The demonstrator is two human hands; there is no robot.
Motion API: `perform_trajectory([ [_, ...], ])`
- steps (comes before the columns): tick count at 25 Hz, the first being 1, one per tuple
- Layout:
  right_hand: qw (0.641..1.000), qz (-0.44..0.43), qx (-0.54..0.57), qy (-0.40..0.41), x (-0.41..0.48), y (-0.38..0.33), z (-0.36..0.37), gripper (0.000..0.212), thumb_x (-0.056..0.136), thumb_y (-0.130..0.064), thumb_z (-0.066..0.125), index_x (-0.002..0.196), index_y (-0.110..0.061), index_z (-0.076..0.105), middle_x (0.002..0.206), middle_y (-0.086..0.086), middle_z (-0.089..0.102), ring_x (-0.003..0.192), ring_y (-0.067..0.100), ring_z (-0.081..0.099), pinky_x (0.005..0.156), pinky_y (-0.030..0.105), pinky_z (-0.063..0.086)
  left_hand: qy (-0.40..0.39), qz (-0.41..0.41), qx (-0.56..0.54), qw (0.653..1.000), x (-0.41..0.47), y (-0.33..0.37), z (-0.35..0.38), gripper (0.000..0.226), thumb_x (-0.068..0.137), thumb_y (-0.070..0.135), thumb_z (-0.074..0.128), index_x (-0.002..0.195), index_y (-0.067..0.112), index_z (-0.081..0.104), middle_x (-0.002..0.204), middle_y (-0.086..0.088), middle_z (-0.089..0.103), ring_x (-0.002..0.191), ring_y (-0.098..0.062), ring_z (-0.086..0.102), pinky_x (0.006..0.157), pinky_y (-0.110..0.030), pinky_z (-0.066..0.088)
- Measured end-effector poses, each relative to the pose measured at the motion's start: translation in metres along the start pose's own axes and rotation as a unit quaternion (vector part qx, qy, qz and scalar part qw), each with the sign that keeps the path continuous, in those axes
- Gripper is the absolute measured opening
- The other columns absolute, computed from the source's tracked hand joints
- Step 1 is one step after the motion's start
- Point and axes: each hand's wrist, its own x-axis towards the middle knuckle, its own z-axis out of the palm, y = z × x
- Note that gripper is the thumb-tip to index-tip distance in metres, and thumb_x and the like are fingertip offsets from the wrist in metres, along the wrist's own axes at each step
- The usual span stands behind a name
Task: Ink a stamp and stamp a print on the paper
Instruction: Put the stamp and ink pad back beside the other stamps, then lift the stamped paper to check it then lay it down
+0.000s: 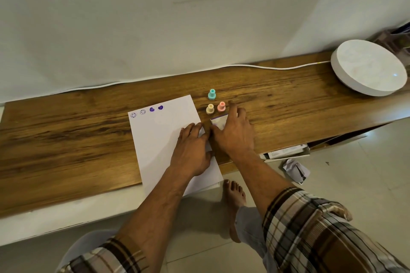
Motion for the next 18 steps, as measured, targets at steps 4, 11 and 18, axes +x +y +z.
perform_trajectory([
  [4,1.0,0.014,0.013,-0.019,-0.002,0.0,-0.004,0.088,0.091,-0.063,0.066,0.155,-0.016,0.027,0.156,0.019,0.043,0.14,0.039,0.047,0.111,0.054,0.047,0.011,-0.009,-0.009,1.0,-0.001,-0.004,-0.004,0.074,0.094,0.054,0.062,0.158,0.032,0.034,0.172,0.002,0.022,0.159,-0.028,0.015,0.127,-0.048,0.013],
  [11,0.993,-0.089,0.079,-0.004,-0.027,-0.038,-0.006,0.053,0.098,-0.037,0.071,0.143,-0.018,0.052,0.149,0.013,0.054,0.135,0.034,0.053,0.105,0.048,0.052,0.124,-0.187,-0.066,0.972,-0.029,-0.044,-0.04,0.072,0.094,0.05,0.065,0.156,0.024,0.038,0.17,-0.007,0.025,0.155,-0.032,0.023,0.124,-0.049,0.026],
  [18,0.978,-0.131,-0.105,-0.125,-0.065,-0.065,0.036,0.07,0.098,-0.062,0.057,0.157,-0.028,0.043,0.166,0.002,0.039,0.151,0.03,0.038,0.117,0.046,0.041,0.026,-0.33,-0.064,0.941,-0.065,-0.058,-0.043,0.103,0.095,0.056,0.061,0.164,0.013,-0.004,0.17,-0.015,0.022,0.154,-0.038,0.027,0.121,-0.048,0.033],
])
